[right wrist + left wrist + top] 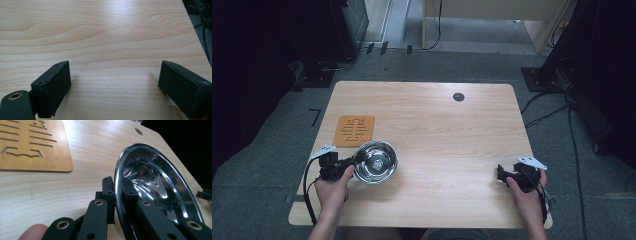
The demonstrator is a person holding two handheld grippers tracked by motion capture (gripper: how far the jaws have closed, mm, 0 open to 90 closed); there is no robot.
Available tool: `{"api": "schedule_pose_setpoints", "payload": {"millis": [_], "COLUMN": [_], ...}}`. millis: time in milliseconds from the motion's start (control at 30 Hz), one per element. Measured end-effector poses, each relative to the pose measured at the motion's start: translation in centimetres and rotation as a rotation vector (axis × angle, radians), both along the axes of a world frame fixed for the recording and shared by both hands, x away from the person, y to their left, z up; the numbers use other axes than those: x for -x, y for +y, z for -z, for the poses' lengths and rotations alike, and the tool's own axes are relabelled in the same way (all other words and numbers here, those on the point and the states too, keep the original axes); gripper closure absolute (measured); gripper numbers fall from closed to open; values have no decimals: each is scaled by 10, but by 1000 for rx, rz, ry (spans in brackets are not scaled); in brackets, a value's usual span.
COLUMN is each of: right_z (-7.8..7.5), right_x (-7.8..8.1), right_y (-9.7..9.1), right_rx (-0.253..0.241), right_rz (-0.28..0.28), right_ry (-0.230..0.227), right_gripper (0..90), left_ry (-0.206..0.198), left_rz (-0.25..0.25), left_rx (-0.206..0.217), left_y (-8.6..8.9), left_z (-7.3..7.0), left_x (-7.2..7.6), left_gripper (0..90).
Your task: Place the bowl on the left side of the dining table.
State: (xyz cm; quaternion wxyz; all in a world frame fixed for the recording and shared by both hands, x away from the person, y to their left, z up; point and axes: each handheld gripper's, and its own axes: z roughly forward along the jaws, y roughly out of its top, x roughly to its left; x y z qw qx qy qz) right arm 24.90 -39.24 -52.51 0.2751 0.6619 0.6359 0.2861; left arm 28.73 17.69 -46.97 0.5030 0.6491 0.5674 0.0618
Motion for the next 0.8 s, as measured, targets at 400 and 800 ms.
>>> {"api": "schedule_pose_setpoints", "payload": {"millis": [400, 800], "right_z": [0, 0], "right_x": [0, 0], "right_y": [0, 0], "right_rx": [0, 0], "right_rz": [0, 0], "right_ry": [0, 0], "right_gripper": [104, 104], "left_ry": [-12, -17], "left_rz": [-36, -68], "left_rx": [10, 19], "left_y": [10, 14], "left_z": [-6, -8], "left_x": [-11, -20], "left_gripper": [847, 847]}}
